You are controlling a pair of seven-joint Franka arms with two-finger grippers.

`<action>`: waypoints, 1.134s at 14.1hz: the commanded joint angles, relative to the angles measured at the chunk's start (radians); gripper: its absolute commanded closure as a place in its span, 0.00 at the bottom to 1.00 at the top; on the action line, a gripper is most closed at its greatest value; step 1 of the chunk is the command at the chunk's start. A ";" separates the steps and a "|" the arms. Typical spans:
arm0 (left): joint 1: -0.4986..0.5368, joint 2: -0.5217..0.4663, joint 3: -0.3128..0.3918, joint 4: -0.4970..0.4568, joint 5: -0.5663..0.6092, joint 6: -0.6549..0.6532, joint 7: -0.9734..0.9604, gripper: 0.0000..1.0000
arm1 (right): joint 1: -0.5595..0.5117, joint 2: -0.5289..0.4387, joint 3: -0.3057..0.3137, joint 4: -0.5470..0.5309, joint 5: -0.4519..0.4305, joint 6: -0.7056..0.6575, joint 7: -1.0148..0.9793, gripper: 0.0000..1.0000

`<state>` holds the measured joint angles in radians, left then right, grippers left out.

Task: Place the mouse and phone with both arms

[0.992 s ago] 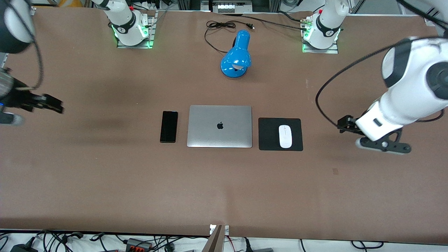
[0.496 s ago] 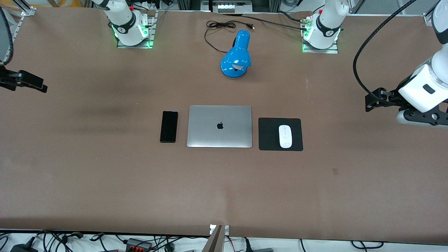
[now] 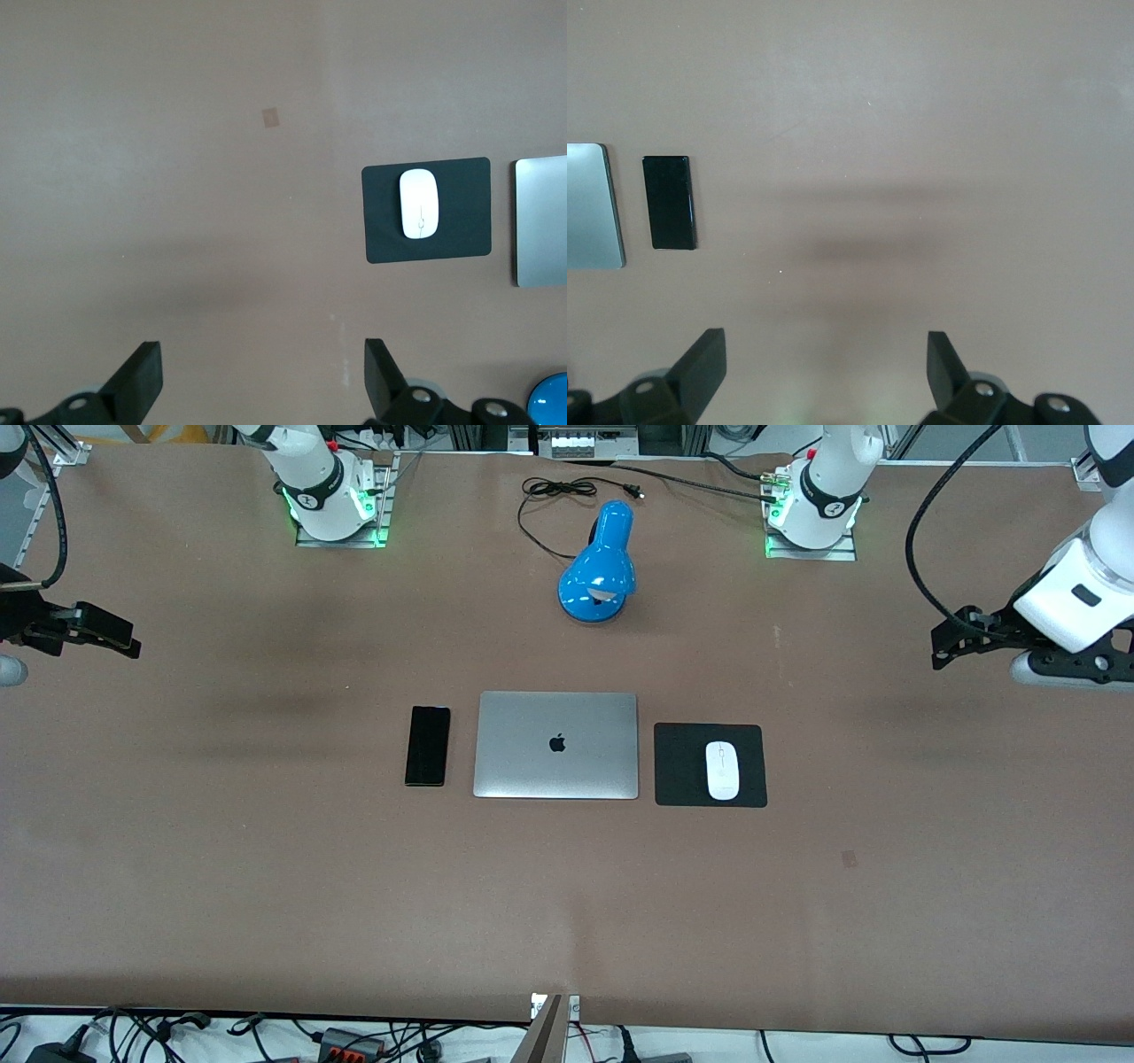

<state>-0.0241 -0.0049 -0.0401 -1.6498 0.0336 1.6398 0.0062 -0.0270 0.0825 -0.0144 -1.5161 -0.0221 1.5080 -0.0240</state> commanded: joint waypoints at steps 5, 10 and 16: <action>0.016 -0.017 -0.012 -0.024 -0.027 0.008 0.014 0.00 | -0.025 -0.020 0.021 -0.021 -0.013 0.003 -0.010 0.00; 0.013 -0.018 -0.015 -0.022 -0.027 0.008 0.014 0.00 | -0.030 0.011 0.019 0.013 -0.010 0.005 -0.013 0.00; 0.015 -0.015 -0.015 -0.022 -0.026 0.009 0.012 0.00 | -0.031 0.023 0.019 0.033 -0.012 0.003 -0.010 0.00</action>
<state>-0.0203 -0.0070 -0.0496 -1.6580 0.0324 1.6398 0.0062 -0.0383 0.0976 -0.0137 -1.5049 -0.0224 1.5164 -0.0240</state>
